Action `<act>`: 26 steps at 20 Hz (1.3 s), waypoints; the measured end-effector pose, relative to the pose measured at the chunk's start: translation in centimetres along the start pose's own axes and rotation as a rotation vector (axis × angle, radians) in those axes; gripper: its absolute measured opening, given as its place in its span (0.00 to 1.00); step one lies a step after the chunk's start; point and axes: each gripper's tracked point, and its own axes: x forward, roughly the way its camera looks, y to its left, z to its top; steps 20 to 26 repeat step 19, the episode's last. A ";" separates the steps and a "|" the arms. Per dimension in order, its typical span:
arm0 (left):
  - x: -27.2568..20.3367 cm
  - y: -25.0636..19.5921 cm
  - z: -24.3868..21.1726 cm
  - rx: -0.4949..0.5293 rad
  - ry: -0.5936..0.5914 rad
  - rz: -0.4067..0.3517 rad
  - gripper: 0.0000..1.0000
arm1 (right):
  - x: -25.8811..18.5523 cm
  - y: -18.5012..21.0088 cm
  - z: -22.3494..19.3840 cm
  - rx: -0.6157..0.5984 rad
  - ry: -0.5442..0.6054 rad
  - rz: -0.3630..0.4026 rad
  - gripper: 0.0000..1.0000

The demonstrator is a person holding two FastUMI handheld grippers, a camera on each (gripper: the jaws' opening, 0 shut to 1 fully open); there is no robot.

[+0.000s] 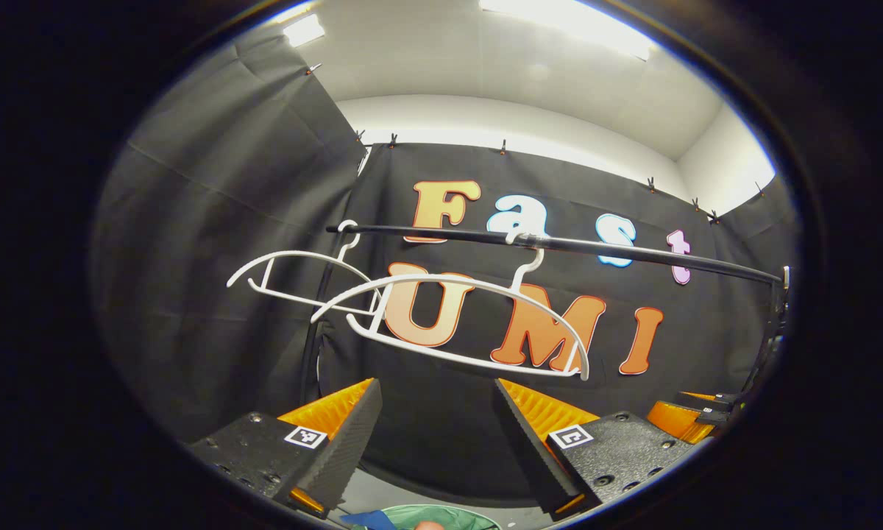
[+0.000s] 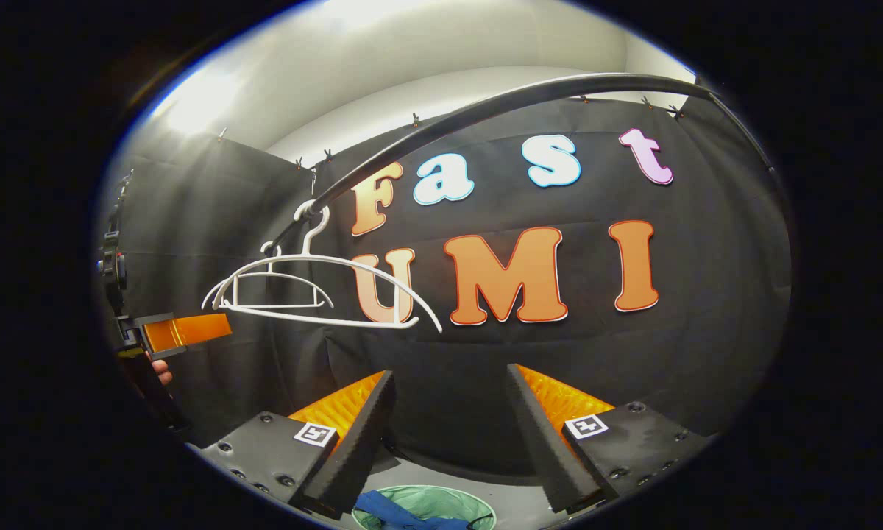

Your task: Grasp the clothes on the hanger with both hands and then place them into the laundry hamper below.

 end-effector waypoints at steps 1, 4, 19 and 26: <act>-0.1 0.0 0.2 0.004 -0.003 0.000 0.92 | -0.2 0.0 0.2 0.000 -0.006 -0.003 0.98; -0.2 0.0 0.4 0.025 -0.007 0.005 0.92 | -0.4 0.4 0.2 0.002 -0.008 0.003 0.98; -0.6 0.3 0.0 0.029 0.004 -0.003 0.95 | 0.2 0.8 -1.9 0.018 0.040 0.009 0.98; -0.6 0.3 0.0 0.029 0.004 -0.003 0.95 | 0.2 0.8 -1.9 0.018 0.040 0.009 0.98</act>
